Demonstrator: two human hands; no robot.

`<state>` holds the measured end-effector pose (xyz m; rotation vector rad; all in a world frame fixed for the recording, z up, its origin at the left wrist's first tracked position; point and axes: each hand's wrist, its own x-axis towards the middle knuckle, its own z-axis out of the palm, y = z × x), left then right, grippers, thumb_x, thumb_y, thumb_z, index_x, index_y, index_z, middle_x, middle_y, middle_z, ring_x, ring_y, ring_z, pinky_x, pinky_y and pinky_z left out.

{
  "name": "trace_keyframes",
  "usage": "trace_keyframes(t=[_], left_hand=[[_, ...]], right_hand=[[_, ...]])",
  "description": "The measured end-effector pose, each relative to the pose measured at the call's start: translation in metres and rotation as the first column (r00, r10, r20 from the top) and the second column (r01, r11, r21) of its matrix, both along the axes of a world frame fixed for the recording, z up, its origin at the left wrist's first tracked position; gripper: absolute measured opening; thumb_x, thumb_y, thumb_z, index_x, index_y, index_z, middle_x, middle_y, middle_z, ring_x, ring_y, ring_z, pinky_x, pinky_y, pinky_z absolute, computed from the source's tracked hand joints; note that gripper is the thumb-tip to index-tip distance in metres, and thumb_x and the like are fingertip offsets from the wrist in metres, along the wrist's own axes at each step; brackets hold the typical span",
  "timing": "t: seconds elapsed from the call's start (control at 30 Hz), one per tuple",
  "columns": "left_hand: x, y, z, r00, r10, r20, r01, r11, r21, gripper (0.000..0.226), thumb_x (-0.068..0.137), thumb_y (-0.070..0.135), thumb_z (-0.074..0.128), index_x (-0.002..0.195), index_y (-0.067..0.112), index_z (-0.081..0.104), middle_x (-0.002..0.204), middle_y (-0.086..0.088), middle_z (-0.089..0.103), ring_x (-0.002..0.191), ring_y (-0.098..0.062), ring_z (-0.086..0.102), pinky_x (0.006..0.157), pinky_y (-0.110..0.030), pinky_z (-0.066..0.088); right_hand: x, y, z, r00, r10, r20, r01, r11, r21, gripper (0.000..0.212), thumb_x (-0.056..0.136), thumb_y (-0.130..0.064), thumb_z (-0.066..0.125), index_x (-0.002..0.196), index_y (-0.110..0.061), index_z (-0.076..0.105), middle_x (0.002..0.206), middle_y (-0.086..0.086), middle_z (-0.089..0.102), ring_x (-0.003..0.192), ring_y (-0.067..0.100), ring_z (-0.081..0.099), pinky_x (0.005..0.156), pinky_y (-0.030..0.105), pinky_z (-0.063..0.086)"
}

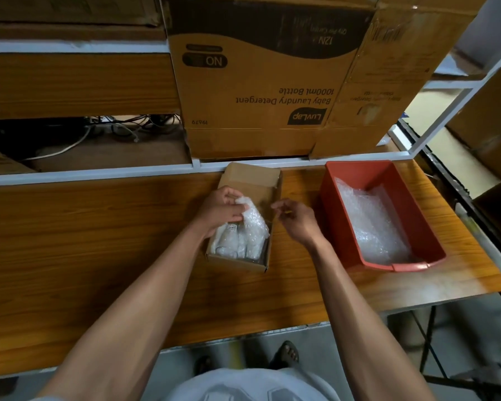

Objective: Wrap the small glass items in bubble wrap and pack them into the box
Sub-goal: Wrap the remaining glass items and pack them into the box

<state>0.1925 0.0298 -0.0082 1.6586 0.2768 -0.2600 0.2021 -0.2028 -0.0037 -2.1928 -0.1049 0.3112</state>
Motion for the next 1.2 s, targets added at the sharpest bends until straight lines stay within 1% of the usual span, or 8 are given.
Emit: trace_keyframes(t=[0.1, 0.23, 0.4, 0.53, 0.63, 0.77, 0.93, 1.2], left_hand=[[-0.003, -0.008, -0.012, 0.999, -0.037, -0.034, 0.039, 0.997, 0.067, 0.037, 0.089, 0.006, 0.083, 0.119, 0.011, 0.063, 0.111, -0.012, 0.072, 0.099, -0.021, 0.073, 0.075, -0.028, 0.063], [-0.005, -0.019, -0.026, 0.991, -0.128, -0.049, 0.131, 0.989, 0.071, 0.031, 0.087, 0.004, 0.084, 0.111, 0.010, 0.064, 0.109, -0.013, 0.074, 0.097, -0.021, 0.073, 0.077, -0.032, 0.065], [-0.003, -0.025, -0.034, 0.982, -0.179, -0.055, 0.182, 0.982, 0.044, 0.028, 0.085, 0.005, 0.086, 0.107, 0.011, 0.070, 0.108, -0.010, 0.076, 0.100, -0.023, 0.076, 0.084, -0.040, 0.066], [-0.001, -0.026, -0.035, 0.976, -0.213, -0.041, 0.215, 0.976, 0.035, 0.026, 0.087, 0.002, 0.084, 0.108, 0.014, 0.073, 0.109, -0.012, 0.074, 0.103, -0.024, 0.074, 0.083, -0.030, 0.064], [0.000, -0.026, -0.037, 0.966, -0.255, -0.039, 0.257, 0.965, 0.052, 0.028, 0.090, 0.003, 0.081, 0.115, 0.013, 0.074, 0.112, -0.010, 0.075, 0.108, -0.022, 0.072, 0.083, -0.025, 0.062], [0.000, -0.025, -0.048, 0.964, -0.267, 0.016, 0.254, 0.933, 0.257, 0.027, 0.092, 0.010, 0.080, 0.118, 0.017, 0.074, 0.111, 0.000, 0.077, 0.105, -0.016, 0.072, 0.092, -0.037, 0.062], [-0.020, -0.016, -0.064, 0.777, -0.596, 0.202, 0.265, 0.601, 0.754, 0.036, 0.097, 0.016, 0.074, 0.131, 0.027, 0.072, 0.137, 0.008, 0.068, 0.124, -0.011, 0.059, 0.107, -0.036, 0.051], [-0.035, 0.002, -0.070, 0.517, -0.855, -0.041, 0.233, 0.094, 0.968, 0.062, 0.111, 0.047, 0.039, 0.167, 0.028, 0.025, 0.175, 0.012, 0.017, 0.141, -0.021, 0.033, 0.109, -0.046, 0.037]], right_hand=[[-0.006, 0.012, -0.015, 0.999, -0.023, -0.022, 0.020, 0.994, -0.104, 0.025, 0.101, -0.008, 0.059, 0.108, -0.021, 0.078, 0.106, -0.006, 0.077, 0.096, 0.008, 0.069, 0.069, 0.003, 0.045], [-0.021, 0.021, -0.024, 0.958, -0.001, -0.287, 0.074, 0.967, 0.242, 0.023, 0.112, -0.011, 0.048, 0.117, -0.008, 0.070, 0.107, 0.012, 0.077, 0.095, 0.027, 0.074, 0.084, 0.041, 0.059], [-0.028, 0.010, -0.029, 0.940, 0.068, -0.334, 0.061, 0.931, 0.360, 0.019, 0.109, -0.013, 0.056, 0.122, -0.007, 0.068, 0.114, 0.013, 0.076, 0.103, 0.022, 0.071, 0.088, 0.036, 0.056], [-0.032, 0.009, -0.026, 0.945, 0.066, -0.322, 0.065, 0.923, 0.379, 0.016, 0.104, -0.019, 0.066, 0.113, -0.008, 0.075, 0.111, 0.011, 0.079, 0.103, 0.016, 0.071, 0.091, 0.033, 0.057], [-0.032, 0.013, -0.032, 0.941, -0.055, -0.335, 0.161, 0.941, 0.297, 0.007, 0.100, -0.019, 0.073, 0.094, -0.017, 0.076, 0.092, 0.006, 0.076, 0.091, 0.022, 0.067, 0.080, 0.038, 0.052], [-0.030, 0.014, -0.038, 0.965, -0.217, -0.148, 0.205, 0.974, -0.093, 0.013, 0.096, -0.031, 0.076, 0.101, -0.020, 0.079, 0.095, 0.000, 0.076, 0.090, 0.019, 0.069, 0.074, 0.032, 0.050], [-0.038, 0.023, -0.040, 0.957, -0.289, -0.039, 0.272, 0.933, -0.237, 0.017, 0.097, -0.027, 0.073, 0.106, -0.013, 0.079, 0.103, 0.005, 0.077, 0.088, 0.016, 0.069, 0.074, 0.029, 0.057], [-0.047, 0.039, -0.050, 0.920, -0.386, 0.068, 0.391, 0.889, -0.239, 0.009, 0.094, -0.019, 0.074, 0.094, -0.010, 0.076, 0.082, 0.004, 0.072, 0.068, 0.015, 0.066, 0.051, 0.020, 0.045]])
